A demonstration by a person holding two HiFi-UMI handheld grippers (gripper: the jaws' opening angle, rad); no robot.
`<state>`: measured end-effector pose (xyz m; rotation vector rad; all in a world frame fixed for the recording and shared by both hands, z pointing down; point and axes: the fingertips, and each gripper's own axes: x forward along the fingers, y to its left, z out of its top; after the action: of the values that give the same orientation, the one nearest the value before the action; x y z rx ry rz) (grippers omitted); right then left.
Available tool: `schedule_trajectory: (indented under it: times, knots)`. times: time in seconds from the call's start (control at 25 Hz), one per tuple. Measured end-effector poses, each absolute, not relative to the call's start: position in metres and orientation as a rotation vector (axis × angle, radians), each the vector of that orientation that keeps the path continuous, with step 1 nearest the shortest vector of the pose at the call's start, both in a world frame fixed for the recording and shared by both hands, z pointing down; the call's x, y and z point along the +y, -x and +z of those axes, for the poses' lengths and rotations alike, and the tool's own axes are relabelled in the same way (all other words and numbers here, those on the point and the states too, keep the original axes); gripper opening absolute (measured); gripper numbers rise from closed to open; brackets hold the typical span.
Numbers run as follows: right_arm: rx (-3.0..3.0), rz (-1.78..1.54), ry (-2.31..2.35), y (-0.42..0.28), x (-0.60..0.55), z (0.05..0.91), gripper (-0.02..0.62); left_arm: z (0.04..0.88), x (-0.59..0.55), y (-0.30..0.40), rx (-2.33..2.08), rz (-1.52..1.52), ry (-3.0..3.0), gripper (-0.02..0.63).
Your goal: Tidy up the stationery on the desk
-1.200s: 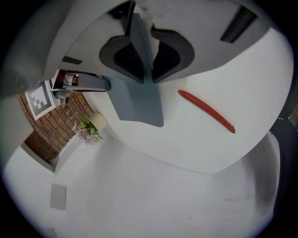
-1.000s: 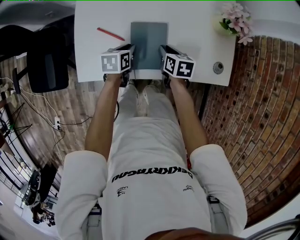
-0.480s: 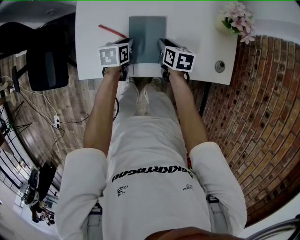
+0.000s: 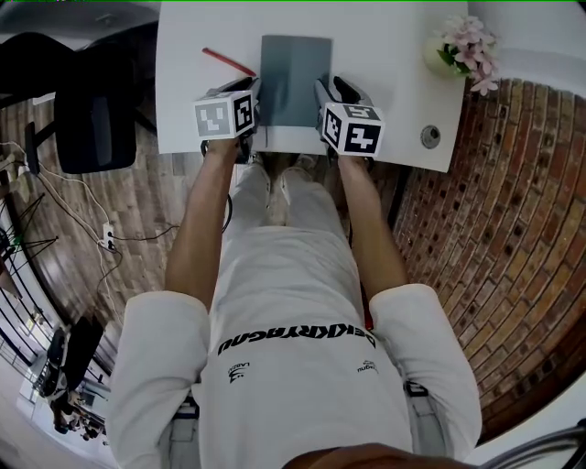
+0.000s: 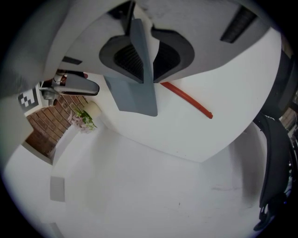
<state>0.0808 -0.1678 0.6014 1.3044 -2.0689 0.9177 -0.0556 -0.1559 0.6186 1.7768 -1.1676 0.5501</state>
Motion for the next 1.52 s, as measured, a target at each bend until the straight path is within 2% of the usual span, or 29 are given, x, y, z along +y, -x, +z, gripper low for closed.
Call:
schedule_trajectory:
  times: [0.2, 0.4, 0.64, 0.88, 1.04, 1.4, 1.52]
  knots:
    - [-2.184, 0.681, -1.164, -0.046, -0.178, 0.56, 0.146, 0.592, -0.139, 0.069, -1.224, 0.494, -1.777, 0.063]
    - [-2.261, 0.557, -1.003, 0.0, -0.187, 0.533, 0.149, 0.57, -0.12, 0.08, -1.261, 0.461, -1.821, 0.002]
    - [-2.291, 0.395, -0.808, 0.051, -0.189, 0.52, 0.149, 0.548, -0.106, 0.102, -1.291, 0.412, -1.904, -0.003]
    - [-2.244, 0.247, -0.607, 0.087, -0.185, 0.53, 0.148, 0.527, -0.084, 0.115, -1.33, 0.374, -1.948, -0.003]
    - [-2.203, 0.138, -0.487, 0.115, -0.181, 0.554, 0.121, 0.525, -0.065, 0.124, -1.349, 0.377, -1.948, -0.003]
    - [-2.105, 0.101, -0.359, 0.161, -0.18, 0.599, 0.12, 0.535, -0.036, 0.142, -1.361, 0.361, -1.904, -0.003]
    - [-2.077, 0.136, -0.335, 0.167, -0.182, 0.613, 0.101, 0.537, -0.035, 0.144, -1.36, 0.345, -1.893, -0.003]
